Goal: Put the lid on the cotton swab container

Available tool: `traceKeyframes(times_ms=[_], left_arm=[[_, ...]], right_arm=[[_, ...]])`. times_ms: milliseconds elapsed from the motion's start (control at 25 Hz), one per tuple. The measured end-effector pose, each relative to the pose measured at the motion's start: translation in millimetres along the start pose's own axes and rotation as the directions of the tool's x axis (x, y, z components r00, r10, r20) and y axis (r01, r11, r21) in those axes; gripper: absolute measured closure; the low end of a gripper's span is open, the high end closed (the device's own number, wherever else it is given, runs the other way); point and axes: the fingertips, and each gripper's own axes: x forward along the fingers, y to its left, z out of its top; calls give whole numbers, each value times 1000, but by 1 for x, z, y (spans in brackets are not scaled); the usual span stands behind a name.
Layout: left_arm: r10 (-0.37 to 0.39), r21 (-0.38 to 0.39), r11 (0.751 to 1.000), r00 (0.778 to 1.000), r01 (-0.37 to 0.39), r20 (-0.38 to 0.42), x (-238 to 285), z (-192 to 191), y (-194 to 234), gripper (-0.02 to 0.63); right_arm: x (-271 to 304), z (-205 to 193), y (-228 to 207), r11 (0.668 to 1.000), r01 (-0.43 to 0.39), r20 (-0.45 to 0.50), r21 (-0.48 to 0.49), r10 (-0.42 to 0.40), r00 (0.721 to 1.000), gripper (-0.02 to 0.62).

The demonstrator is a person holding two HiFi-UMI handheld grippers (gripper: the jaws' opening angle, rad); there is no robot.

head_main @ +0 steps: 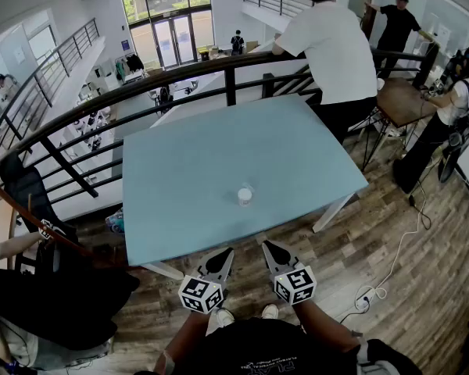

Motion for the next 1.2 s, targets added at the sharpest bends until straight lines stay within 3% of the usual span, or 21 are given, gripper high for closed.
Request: traceKeyframes(times_ms=[400,720,1200], left_arm=[[8,31,999,1000,-8,-9,-6,0,13,594],[6,30,1000,1000,-5,-27,-17,-4,22,594],[-21,15,1000,999,22,-26,-38,-9,44,594]], right_arm=[[9,3,9,1000,-11,9,-3,11,1000,577],[16,-2,19,997,-15,32,75,13,999,577],[31,-2,43,997,7,31,75,-10,999,577]])
